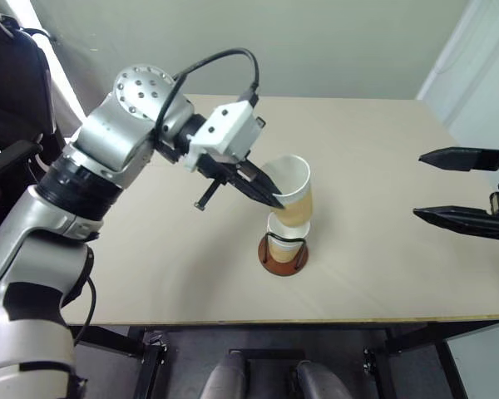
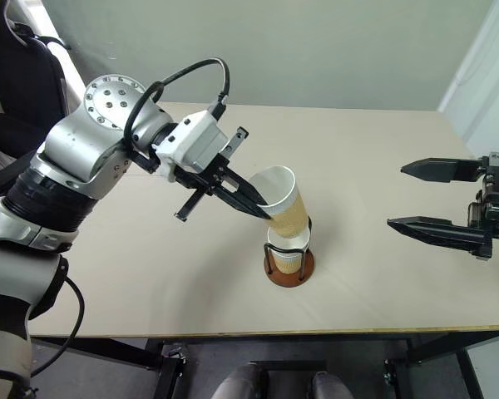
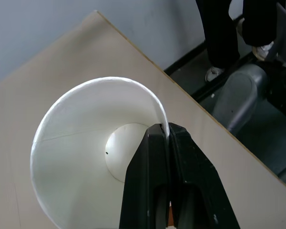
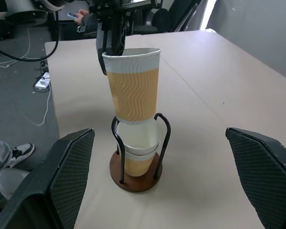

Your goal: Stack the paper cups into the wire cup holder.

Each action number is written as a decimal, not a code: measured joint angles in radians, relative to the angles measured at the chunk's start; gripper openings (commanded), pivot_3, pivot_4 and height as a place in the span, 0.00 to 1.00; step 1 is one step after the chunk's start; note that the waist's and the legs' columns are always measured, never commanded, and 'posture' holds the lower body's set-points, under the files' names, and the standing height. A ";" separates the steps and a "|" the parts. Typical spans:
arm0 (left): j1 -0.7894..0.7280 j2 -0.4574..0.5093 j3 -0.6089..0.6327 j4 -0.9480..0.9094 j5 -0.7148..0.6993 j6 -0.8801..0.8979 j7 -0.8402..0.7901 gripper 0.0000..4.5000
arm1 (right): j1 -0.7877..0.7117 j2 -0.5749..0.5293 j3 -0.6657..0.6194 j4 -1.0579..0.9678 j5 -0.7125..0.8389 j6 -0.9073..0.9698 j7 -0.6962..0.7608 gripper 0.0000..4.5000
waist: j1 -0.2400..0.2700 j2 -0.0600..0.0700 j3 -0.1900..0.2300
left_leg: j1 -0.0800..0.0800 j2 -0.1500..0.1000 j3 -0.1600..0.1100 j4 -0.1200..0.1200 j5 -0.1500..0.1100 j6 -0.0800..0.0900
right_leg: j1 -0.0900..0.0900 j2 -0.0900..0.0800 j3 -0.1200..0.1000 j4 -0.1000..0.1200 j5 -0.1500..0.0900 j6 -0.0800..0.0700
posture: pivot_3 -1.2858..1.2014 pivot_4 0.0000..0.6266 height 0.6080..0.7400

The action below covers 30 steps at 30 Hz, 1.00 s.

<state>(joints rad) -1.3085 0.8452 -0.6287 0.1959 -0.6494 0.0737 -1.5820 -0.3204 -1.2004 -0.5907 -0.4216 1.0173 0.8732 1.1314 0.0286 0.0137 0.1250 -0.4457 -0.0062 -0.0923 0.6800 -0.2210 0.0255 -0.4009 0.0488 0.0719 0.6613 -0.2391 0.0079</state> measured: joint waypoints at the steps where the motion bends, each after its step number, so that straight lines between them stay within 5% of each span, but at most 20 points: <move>1: 0.000 -0.004 -0.003 0.000 0.006 -0.010 0.000 0.01 | 0.003 0.000 -0.008 -0.005 0.000 0.003 -0.004 1.00 | 0.000 0.000 0.000 | -0.001 0.000 0.000 0.000 0.000 0.000 | -0.001 0.000 0.000 0.000 0.000 0.000 | 0.52 0.24 1.00; 7: 0.000 -0.007 -0.010 0.012 0.033 -0.032 0.000 0.01 | 0.021 0.000 -0.023 -0.016 0.001 0.010 -0.013 1.00 | 0.000 0.000 0.000 | -0.003 0.000 0.000 0.000 0.000 0.000 | -0.002 0.000 0.000 0.000 0.000 0.000 | 0.52 0.24 1.00; 10: 0.001 -0.013 -0.017 0.023 0.053 -0.033 0.000 0.13 | 0.021 0.000 -0.023 -0.017 0.001 0.010 -0.013 1.00 | 0.000 0.000 0.000 | -0.005 0.000 0.000 0.000 0.000 0.000 | -0.004 0.000 0.000 0.000 0.000 0.000 | 0.52 0.24 1.00; 21: 0.001 -0.058 -0.016 0.053 0.109 -0.043 0.000 0.98 | 0.021 0.000 -0.023 -0.016 0.001 0.009 -0.013 1.00 | 0.000 0.000 0.000 | -0.007 0.000 0.000 0.000 -0.001 0.000 | -0.006 0.000 0.000 -0.001 0.000 0.000 | 0.52 0.24 1.00; 30: 0.054 -0.016 0.226 0.055 0.085 0.115 0.001 0.99 | -0.025 0.000 0.064 0.028 -0.010 -0.031 0.028 1.00 | -0.006 0.001 0.000 | -0.006 0.000 0.000 -0.001 0.000 0.000 | -0.007 0.000 0.000 0.000 0.000 0.000 | 0.52 0.24 1.00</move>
<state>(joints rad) -1.2541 0.8295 -0.4022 0.2508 -0.5644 0.1887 -1.5808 -0.3450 -1.2007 -0.5265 -0.3941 1.0070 0.8421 1.1597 0.0230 0.0143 0.1251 -0.4522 -0.0061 -0.0921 0.6789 -0.2215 0.0255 -0.4081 0.0489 0.0720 0.6609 -0.2390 0.0081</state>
